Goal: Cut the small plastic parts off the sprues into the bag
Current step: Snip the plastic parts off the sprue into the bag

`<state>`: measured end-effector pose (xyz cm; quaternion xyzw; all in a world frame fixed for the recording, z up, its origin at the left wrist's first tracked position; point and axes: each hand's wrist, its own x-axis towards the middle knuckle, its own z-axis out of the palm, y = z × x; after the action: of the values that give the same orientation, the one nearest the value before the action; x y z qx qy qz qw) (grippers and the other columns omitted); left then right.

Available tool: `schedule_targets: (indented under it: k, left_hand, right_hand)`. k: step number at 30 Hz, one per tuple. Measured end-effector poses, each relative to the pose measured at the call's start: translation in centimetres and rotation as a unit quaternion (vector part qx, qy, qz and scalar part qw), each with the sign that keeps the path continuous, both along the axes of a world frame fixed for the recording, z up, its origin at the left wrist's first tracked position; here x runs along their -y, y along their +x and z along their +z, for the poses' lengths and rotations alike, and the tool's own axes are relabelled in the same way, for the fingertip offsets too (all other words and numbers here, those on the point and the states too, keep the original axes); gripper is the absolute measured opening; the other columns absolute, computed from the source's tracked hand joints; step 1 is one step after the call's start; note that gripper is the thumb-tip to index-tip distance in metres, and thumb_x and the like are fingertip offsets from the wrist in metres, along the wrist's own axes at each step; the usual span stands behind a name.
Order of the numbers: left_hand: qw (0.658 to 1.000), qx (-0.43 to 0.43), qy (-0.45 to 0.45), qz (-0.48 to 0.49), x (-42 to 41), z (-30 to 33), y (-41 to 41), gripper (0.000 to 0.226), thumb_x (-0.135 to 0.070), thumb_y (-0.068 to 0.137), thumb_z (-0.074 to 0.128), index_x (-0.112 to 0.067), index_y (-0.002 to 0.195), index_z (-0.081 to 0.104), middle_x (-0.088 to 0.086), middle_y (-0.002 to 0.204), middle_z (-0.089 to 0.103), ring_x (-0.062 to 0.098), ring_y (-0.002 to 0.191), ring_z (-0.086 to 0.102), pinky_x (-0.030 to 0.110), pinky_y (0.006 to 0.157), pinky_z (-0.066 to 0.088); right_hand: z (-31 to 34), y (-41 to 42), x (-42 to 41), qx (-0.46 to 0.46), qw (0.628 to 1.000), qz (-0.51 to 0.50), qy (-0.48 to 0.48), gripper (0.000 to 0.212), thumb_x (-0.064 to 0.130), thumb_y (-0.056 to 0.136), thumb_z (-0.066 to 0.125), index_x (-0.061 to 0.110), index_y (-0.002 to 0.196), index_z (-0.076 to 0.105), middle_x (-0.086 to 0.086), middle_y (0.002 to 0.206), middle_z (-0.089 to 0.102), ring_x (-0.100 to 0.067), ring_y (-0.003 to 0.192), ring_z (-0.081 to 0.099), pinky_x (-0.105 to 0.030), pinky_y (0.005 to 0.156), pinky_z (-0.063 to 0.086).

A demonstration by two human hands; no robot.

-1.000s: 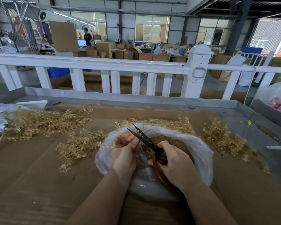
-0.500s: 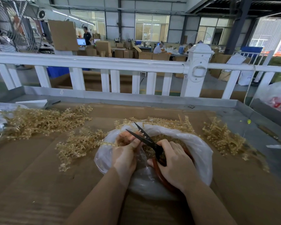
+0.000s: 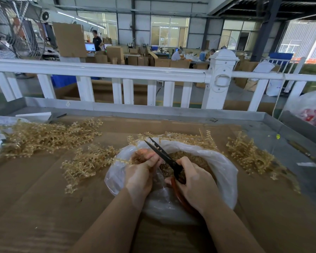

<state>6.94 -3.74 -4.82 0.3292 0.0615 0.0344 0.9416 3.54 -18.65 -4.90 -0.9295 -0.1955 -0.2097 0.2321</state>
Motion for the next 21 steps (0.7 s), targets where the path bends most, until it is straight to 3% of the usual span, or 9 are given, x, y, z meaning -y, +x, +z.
schedule_targets:
  k: [9,21]
  left_hand:
    - [0.997,-0.050,0.012,0.056,0.39,0.29,-0.20,0.020,0.009,0.082,0.061,-0.008,0.076,0.053,0.009,0.077,0.061,0.016,0.064,0.065,0.022,0.056,0.057]
    - [0.995,0.000,0.089,0.054,0.94,-0.20,-0.19,0.021,0.018,0.081,0.057,-0.002,0.078,0.054,0.005,0.061,0.065,0.012,0.056,0.067,0.020,0.052,0.054]
  right_hand:
    - [-0.17,-0.09,0.05,0.034,0.999,-0.024,-0.015,0.047,0.055,0.079,0.064,0.018,0.105,0.059,0.004,0.086,0.068,-0.011,0.076,0.065,-0.015,0.065,0.041]
    - [-0.51,0.01,0.38,0.014,1.000,-0.021,0.006,0.045,0.060,0.080,0.058,0.025,0.107,0.052,0.010,0.097,0.062,-0.006,0.091,0.056,-0.015,0.078,0.044]
